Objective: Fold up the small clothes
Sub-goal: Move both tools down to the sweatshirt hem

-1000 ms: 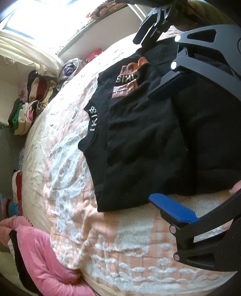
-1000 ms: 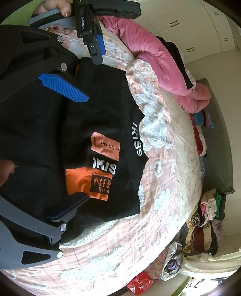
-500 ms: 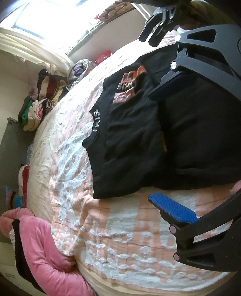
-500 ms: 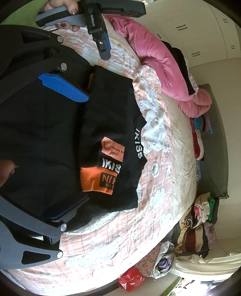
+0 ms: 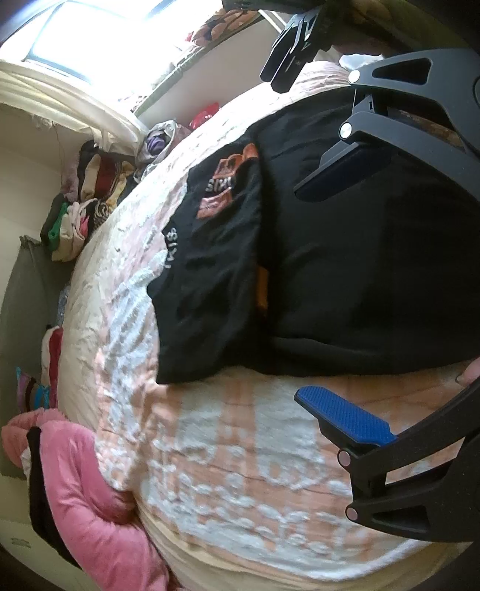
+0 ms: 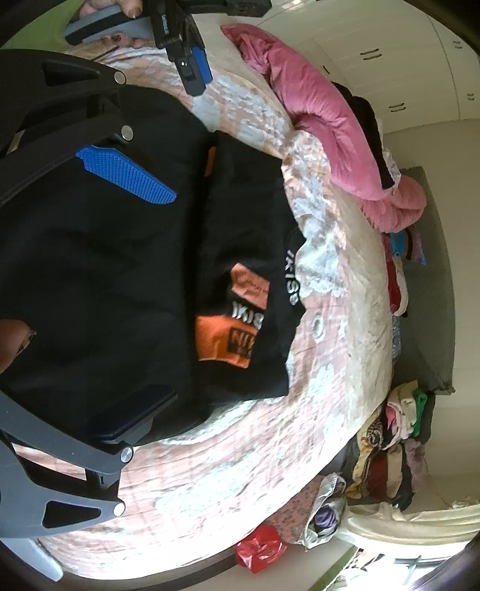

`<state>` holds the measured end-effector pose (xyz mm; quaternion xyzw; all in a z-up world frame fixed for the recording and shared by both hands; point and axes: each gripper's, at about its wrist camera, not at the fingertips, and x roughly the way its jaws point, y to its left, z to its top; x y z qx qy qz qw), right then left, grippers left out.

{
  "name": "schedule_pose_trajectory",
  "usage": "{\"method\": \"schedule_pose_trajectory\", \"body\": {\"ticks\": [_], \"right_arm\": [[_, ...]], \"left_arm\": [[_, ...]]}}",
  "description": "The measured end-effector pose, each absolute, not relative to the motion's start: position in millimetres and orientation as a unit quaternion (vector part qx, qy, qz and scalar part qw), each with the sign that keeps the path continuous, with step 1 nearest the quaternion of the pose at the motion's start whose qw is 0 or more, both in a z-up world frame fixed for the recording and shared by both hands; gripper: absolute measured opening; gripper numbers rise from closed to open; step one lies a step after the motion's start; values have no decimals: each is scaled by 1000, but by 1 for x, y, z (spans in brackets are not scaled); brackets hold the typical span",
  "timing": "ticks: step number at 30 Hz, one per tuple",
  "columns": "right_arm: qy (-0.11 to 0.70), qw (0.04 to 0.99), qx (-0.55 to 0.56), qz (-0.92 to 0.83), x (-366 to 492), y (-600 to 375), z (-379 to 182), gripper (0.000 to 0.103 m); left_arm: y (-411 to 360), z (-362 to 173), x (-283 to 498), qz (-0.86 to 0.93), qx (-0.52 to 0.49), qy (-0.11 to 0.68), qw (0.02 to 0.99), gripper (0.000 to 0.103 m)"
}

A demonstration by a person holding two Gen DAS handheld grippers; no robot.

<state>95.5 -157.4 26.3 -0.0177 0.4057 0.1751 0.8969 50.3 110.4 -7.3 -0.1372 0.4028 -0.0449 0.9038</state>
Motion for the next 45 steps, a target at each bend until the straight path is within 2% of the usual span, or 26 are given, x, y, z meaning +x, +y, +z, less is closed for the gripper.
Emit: {"method": "schedule_pose_trajectory", "body": {"ticks": [25,42,45], "right_arm": [[422,893,0,153,57,-203,12,98],[441,888,16,129,32,-238,-3,98],[441,889,16,124,26,-244,-6,98]], "left_arm": [[114,-41,-10,-20,-135,463,876,94],[104,-48,-45,-67,-146,474,866,93],[102,-50,-51,-75,-147,478,863,87]]}}
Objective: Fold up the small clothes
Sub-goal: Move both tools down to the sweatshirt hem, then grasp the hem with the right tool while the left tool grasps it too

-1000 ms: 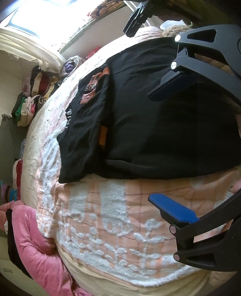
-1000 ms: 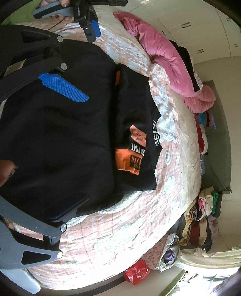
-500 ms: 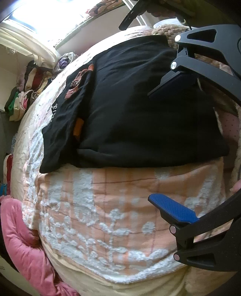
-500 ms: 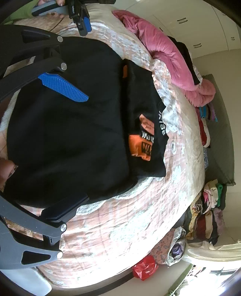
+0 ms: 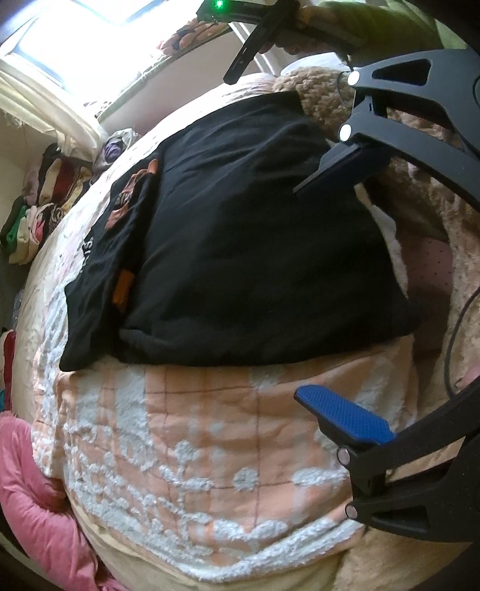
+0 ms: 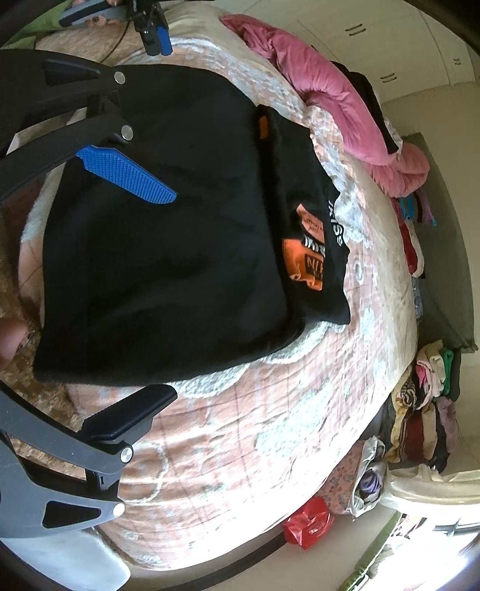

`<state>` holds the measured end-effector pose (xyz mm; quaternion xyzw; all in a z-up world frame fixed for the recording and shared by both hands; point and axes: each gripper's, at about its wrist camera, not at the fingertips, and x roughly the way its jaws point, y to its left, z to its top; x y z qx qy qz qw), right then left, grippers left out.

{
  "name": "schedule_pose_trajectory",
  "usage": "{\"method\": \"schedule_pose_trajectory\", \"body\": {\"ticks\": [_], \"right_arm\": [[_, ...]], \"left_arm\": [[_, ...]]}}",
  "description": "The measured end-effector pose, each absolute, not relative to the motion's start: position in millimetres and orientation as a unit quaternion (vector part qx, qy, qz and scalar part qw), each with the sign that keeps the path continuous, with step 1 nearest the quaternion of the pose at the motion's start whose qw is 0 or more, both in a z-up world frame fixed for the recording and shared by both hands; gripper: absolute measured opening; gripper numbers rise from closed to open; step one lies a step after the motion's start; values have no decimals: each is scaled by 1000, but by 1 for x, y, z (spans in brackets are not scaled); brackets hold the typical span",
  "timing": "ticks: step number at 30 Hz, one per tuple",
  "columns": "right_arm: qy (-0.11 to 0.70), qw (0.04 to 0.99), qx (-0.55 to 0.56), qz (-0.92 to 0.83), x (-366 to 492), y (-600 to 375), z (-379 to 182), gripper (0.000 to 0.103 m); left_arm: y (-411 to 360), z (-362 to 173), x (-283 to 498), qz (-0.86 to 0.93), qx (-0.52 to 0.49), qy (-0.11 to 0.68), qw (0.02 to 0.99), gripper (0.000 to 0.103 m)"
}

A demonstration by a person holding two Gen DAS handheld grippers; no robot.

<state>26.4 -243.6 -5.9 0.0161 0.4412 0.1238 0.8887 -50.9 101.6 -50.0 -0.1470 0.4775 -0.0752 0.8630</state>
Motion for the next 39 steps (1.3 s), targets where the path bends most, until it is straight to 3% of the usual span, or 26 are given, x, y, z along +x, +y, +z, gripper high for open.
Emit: {"method": "schedule_pose_trajectory", "body": {"ticks": [5,24,26,28,31,36,38,39], "right_arm": [[453,884,24,116,19,-255,-16,98],[514,847,13,138,9,-281,-56,97],[518,844,14,140,9,-282,-60,91],[522,840,16,148,10,-283,-63,73],[542,826,15,152,14,-283,-76,66],[544,825,1,153,10,-281,-84,63],[537,830,2,149,9,-283,-85,53],[534,832,3,148,8,-285,-85,43]], "left_arm": [[97,-60,-58,-91,-150,493,852,68],[87,-92,-65,-102,-173,529,824,72],[88,-93,-64,-101,-175,529,824,72],[89,-94,-65,-101,-176,529,824,72],[89,-93,-65,-99,-176,527,825,72],[91,-94,-66,-99,-179,526,826,72],[90,-94,-65,-96,-173,526,827,72],[89,-94,-65,-95,-170,526,828,72]]}}
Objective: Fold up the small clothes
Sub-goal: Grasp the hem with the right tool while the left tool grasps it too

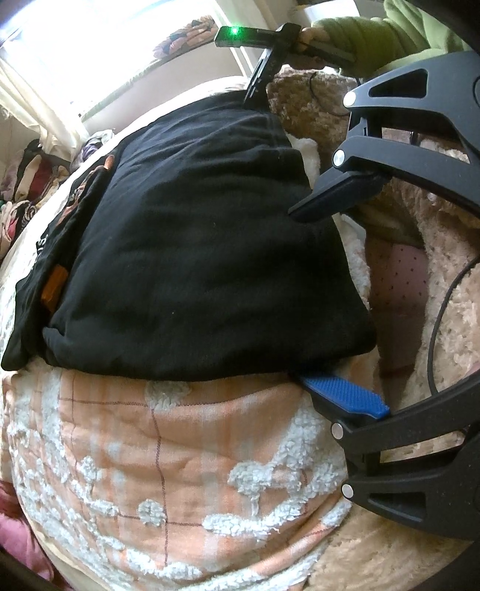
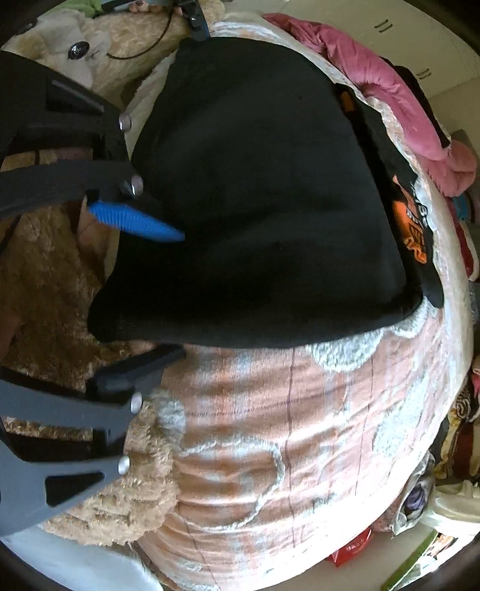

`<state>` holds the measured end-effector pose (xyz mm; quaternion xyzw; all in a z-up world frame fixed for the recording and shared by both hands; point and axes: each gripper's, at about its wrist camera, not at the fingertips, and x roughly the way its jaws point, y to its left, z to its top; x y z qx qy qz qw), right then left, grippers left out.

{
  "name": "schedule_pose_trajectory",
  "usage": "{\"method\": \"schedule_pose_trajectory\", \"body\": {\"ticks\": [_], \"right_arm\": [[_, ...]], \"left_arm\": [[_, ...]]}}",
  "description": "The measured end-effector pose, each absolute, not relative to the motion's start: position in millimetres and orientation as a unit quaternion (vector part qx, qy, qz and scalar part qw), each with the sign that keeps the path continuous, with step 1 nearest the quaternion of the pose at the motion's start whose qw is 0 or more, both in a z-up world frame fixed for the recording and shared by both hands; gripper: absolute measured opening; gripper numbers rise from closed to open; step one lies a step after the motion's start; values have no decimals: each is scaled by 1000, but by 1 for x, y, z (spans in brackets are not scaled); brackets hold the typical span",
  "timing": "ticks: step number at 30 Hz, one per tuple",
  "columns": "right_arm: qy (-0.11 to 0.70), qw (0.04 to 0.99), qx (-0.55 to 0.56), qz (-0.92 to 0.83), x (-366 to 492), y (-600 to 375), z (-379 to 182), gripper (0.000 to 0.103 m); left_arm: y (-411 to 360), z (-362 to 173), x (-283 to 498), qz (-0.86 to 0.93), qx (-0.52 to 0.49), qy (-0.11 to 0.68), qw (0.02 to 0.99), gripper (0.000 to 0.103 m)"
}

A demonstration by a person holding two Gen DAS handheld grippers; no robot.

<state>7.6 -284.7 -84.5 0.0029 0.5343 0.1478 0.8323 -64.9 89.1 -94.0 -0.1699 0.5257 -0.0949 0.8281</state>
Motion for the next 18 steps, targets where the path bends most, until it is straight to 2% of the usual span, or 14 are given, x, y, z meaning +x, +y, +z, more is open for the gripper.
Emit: {"method": "schedule_pose_trajectory", "body": {"ticks": [1,3,7,11,16,18], "right_arm": [[531,833,5,153,6,-286,-83,28],[523,835,7,169,2,-284,-79,15],[504,843,5,187,-1,-279,-70,10],[461,858,47,221,-4,-285,-49,9],[391,885,61,246,-9,-283,-16,9],[372,893,68,245,-10,-287,-6,9]], "left_arm": [[88,-94,-65,-94,-167,525,829,72],[88,-95,-63,-93,-167,525,829,72],[90,-96,-63,-88,-168,522,832,64],[92,-96,-64,-76,-152,521,837,39],[96,-94,-65,-72,-145,517,841,26],[96,-92,-66,-73,-139,513,844,12]]}}
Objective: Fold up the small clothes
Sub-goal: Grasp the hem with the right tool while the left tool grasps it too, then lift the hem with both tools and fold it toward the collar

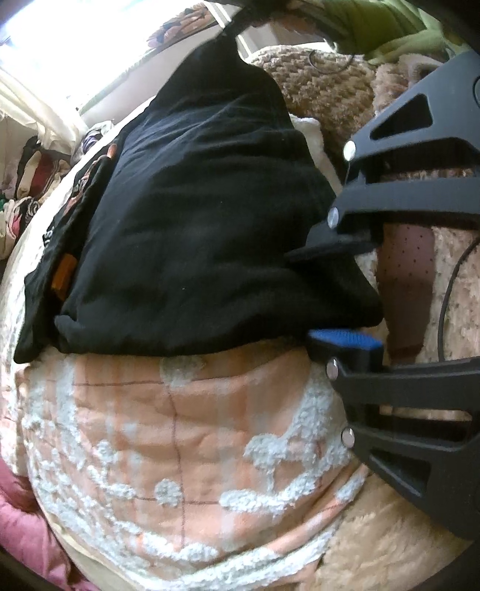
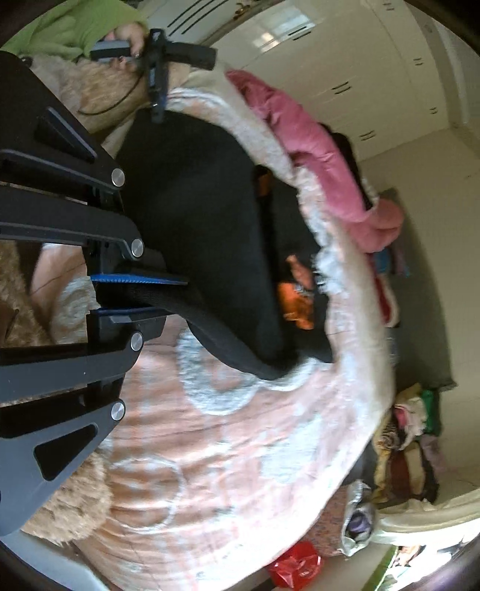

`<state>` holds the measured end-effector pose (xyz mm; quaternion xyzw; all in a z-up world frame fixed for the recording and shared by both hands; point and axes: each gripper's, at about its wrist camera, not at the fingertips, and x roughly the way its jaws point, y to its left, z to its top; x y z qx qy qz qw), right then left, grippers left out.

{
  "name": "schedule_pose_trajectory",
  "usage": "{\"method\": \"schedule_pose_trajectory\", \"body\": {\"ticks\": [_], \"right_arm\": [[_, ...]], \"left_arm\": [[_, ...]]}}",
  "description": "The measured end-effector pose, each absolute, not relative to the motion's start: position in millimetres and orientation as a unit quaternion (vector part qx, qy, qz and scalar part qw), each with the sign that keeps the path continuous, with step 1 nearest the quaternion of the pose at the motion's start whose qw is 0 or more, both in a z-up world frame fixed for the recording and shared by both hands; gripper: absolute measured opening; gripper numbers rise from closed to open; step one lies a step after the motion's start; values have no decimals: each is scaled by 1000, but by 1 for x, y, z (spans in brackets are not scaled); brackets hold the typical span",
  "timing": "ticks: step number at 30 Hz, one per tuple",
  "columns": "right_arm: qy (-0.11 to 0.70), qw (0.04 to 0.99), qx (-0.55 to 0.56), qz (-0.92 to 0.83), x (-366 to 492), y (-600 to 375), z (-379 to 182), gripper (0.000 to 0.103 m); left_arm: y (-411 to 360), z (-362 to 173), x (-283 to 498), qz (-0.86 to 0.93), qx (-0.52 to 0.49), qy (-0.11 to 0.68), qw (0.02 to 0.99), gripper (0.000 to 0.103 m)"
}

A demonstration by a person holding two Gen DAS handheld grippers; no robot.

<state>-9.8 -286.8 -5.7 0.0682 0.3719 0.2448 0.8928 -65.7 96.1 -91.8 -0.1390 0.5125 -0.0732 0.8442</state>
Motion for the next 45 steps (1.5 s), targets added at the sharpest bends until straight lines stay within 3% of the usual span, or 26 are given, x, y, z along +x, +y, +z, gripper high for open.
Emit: {"method": "schedule_pose_trajectory", "body": {"ticks": [4,17,45], "right_arm": [[354,899,92,240,-8,-299,4,8],[319,913,123,221,9,-311,30,8],[306,923,144,187,122,-291,99,8]], "left_arm": [[98,-74,-68,-88,-137,489,857,3],[126,3,-57,-101,-159,379,906,2],[155,87,18,-59,-172,292,939,2]]}}
